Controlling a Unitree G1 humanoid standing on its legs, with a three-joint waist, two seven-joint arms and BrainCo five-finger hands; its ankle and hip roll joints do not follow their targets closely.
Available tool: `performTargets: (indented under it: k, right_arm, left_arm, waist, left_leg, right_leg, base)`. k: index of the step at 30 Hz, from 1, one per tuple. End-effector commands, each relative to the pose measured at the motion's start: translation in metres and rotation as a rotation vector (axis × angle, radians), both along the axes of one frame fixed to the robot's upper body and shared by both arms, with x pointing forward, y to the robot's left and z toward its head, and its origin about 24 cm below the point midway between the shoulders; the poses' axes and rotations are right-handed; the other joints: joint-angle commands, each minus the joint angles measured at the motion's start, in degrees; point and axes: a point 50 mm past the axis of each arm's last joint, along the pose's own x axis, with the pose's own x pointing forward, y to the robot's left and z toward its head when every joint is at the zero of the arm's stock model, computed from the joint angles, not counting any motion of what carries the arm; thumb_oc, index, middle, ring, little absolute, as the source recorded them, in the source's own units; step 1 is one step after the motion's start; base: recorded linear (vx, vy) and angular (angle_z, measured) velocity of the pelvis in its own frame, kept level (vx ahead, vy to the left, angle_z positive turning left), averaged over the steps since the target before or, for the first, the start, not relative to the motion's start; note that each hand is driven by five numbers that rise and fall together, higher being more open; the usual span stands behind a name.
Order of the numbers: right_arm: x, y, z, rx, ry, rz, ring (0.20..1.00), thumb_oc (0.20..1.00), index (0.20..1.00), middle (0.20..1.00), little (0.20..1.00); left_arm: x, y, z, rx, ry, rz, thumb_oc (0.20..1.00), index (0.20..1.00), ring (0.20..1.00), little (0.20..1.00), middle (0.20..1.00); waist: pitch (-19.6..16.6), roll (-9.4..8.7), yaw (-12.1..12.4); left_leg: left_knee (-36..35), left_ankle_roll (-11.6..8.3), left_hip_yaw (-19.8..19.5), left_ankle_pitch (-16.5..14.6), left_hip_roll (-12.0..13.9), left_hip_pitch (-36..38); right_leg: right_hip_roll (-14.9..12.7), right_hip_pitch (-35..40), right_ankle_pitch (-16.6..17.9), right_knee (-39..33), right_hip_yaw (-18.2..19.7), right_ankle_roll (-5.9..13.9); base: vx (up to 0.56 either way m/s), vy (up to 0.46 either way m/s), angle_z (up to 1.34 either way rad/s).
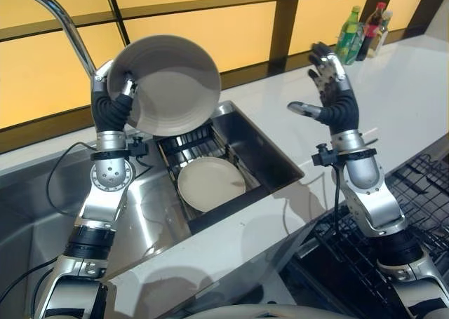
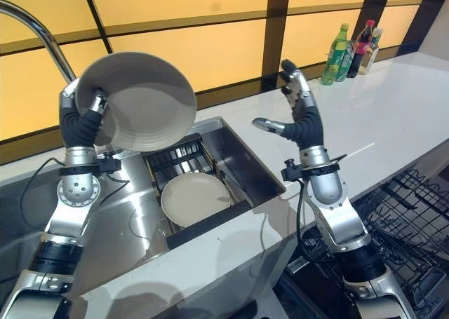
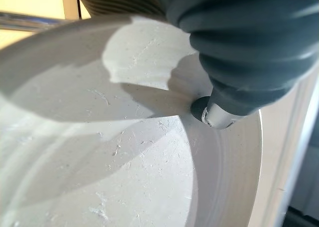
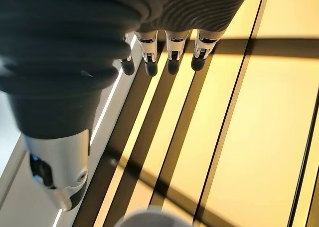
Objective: Pick up plates and place into dishwasher.
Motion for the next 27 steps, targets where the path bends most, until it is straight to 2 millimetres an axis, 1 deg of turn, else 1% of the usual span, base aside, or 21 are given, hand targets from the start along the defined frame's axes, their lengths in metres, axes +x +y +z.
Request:
performTargets:
  k: [1,6,10,15,18,22,24,25,26,27]
  right_arm:
    - [-0.009,0.02,0.033,0.057,-0.118,0.119,1.0,1.0,1.0,1.0,1.0]
    - [-0.011,0.034,0.034,0.06,-0.115,0.163,1.0,1.0,1.0,1.0,1.0]
    - [-0.013,0.039,0.034,0.068,-0.107,0.195,1.0,1.0,1.0,1.0,1.0]
    - [-0.016,0.047,0.036,0.065,-0.104,0.26,1.0,1.0,1.0,1.0,1.0]
    - [-0.016,0.053,0.035,0.071,-0.092,0.273,1.0,1.0,1.0,1.0,1.0]
    - [-0.015,0.055,0.032,0.077,-0.054,0.32,1.0,1.0,1.0,1.0,1.0]
    - [-0.015,0.058,0.03,0.085,-0.012,0.388,1.0,1.0,1.0,1.0,1.0]
    - [-0.016,0.062,0.028,0.094,0.034,0.473,1.0,1.0,1.0,1.0,1.0]
    - [-0.02,0.073,0.022,0.131,0.146,0.681,1.0,1.0,1.0,1.0,1.0]
    - [-0.024,0.078,0.018,0.139,0.18,0.76,1.0,1.0,1.0,1.0,1.0]
  left_arm:
    - [-0.001,-0.027,0.033,0.027,-0.167,-0.137,0.2,0.2,0.2,0.2,0.2]
    - [-0.009,-0.05,0.033,0.044,-0.178,-0.276,0.2,0.2,0.2,0.2,0.2]
    - [-0.016,-0.067,0.035,0.11,-0.171,-0.422,0.2,0.2,0.2,0.2,0.2]
    - [-0.02,-0.077,0.036,0.127,-0.156,-0.524,0.2,0.2,0.2,0.2,0.2]
    - [-0.022,-0.084,0.033,0.145,-0.147,-0.568,0.2,0.2,0.2,0.2,0.2]
    - [-0.023,-0.085,0.033,0.15,-0.15,-0.584,0.2,0.2,0.2,0.2,0.2]
    - [-0.024,-0.086,0.033,0.158,-0.154,-0.586,0.2,0.2,0.2,0.2,0.2]
    - [-0.024,-0.086,0.034,0.158,-0.155,-0.588,0.2,0.2,0.2,0.2,0.2]
    - [-0.024,-0.085,0.034,0.158,-0.156,-0.594,0.2,0.2,0.2,0.2,0.2]
    - [-0.024,-0.086,0.033,0.16,-0.157,-0.595,0.2,0.2,0.2,0.2,0.2]
  waist:
    - [-2.8,-0.41,1.5]
    - [-3.1,-0.47,2.1]
    - [-3.2,-0.42,2.4]
    - [-3.3,-0.49,2.7]
    - [-3.5,-0.5,2.8]
    - [-3.7,-0.41,2.7]
    - [-3.8,-0.42,2.7]
    - [-3.8,-0.44,2.7]
    - [-3.8,-0.56,2.8]
    - [-3.8,-0.64,2.9]
  left_leg:
    - [2.7,1.57,-3.1,-6.1,-0.7,-1.6]
    - [2.5,1.57,-3.4,-5.9,-0.6,-1.8]
    - [2.4,1.51,-3.4,-5.8,-0.5,-1.8]
    - [2.4,1.69,-3.6,-5.9,-0.6,-1.9]
    - [2.3,1.67,-3.4,-5.8,-0.6,-1.9]
    - [2.2,1.74,-3.2,-5.7,-0.6,-1.9]
    - [2.1,1.79,-3.2,-5.6,-0.6,-2.0]
    - [2.1,1.81,-3.3,-5.6,-0.6,-2.0]
    - [2.1,1.79,-3.3,-5.5,-0.6,-2.1]
    - [2.1,1.77,-3.3,-5.5,-0.6,-2.1]
  right_leg:
    - [-0.7,-2.1,-3.5,3.5,-4.2,0.82]
    - [-0.6,-1.9,-3.5,3.3,-4.7,0.77]
    - [-0.6,-1.8,-3.4,3.1,-5.0,0.9]
    - [-0.6,-1.9,-3.2,2.8,-4.8,0.92]
    - [-0.6,-1.8,-3.0,2.6,-4.8,0.99]
    - [-0.6,-2.0,-2.9,2.6,-4.7,1.02]
    - [-0.6,-2.1,-2.8,2.6,-4.5,1.01]
    - [-0.6,-2.2,-2.8,2.6,-4.6,1.03]
    - [-0.7,-2.2,-2.7,2.6,-4.7,1.01]
    - [-0.7,-2.2,-2.8,2.6,-4.7,1.02]
  base:
    - [0.0,0.0,0.0]
    - [-0.02,0.001,0.07]
    - [-0.01,0.003,0.02]
    - [0.0,0.0,0.0]
    - [0.0,0.0,0.0]
    - [0.0,0.0,0.0]
    - [0.0,0.0,0.0]
    - [0.0,0.0,0.0]
    - [0.0,0.0,0.0]
    - [0.0,0.0,0.0]
